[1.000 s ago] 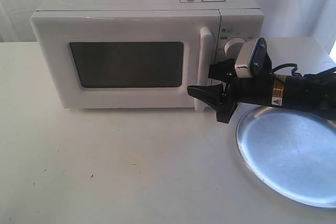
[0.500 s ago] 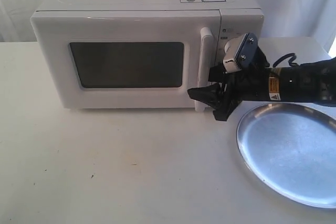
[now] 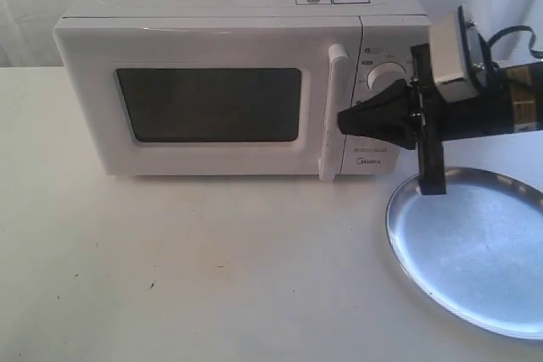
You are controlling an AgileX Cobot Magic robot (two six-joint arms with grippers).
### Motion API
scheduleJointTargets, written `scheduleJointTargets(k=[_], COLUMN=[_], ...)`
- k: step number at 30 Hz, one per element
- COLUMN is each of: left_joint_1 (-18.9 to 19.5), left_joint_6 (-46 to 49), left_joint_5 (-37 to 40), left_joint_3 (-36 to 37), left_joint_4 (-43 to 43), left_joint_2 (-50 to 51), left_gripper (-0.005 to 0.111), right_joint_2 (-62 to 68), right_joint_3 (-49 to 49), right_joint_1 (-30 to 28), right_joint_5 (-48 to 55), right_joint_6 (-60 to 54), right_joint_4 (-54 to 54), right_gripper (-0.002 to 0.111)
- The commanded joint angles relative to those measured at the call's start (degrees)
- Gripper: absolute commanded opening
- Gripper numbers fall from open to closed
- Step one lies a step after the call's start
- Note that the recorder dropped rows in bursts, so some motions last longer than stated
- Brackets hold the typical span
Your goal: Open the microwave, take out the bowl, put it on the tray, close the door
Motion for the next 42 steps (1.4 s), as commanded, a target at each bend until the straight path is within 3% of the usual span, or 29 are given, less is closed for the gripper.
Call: scheduleJointTargets(k=[1, 5, 18, 23, 27, 36, 38, 42], left_joint_1=[-0.01, -0.01, -0.01, -0.01, -0.01, -0.01, -0.01, -0.01], left_joint_6=[-0.25, -0.25, -0.25, -0.25, -0.25, -0.25, -0.25, -0.25], left_joint_5=[0.07, 0.07, 0.07, 0.07, 0.07, 0.07, 0.07, 0.07], left_joint_3=[-0.14, -0.14, -0.14, -0.14, -0.14, -0.14, -0.14, -0.14], left_joint_4=[-0.44, -0.44, -0.44, -0.44, -0.44, -0.44, -0.44, -0.44], left_joint_2=[-0.12, -0.12, -0.12, -0.12, -0.12, -0.12, -0.12, -0.12], left_gripper=[0.0, 0.0, 0.0, 0.0, 0.0, 0.0, 0.0, 0.0], right_joint_2=[0.25, 2.18, 14.84, 14.83, 14.83, 14.83, 14.83, 14.83], right_joint_3=[3.58, 6.56, 7.71, 7.71, 7.71, 6.26, 5.73, 4.68], right_joint_1=[-4.51, -6.34, -6.12, -5.73, -2.74, 4.23, 4.22, 4.61], right_joint_5=[-1.75, -1.75, -1.75, -1.75, -1.75, -1.75, -1.75, -1.75], right_joint_6=[-2.24, -9.57, -17.39, -17.39, -17.39, -17.47, -17.47, -17.64], right_joint_4=[-0.98, 0.75, 30.58, 29.9, 29.08, 32.4, 33.29, 33.4], right_gripper=[0.0, 0.0, 0.0, 0.001, 0.012, 0.063, 0.067, 0.06])
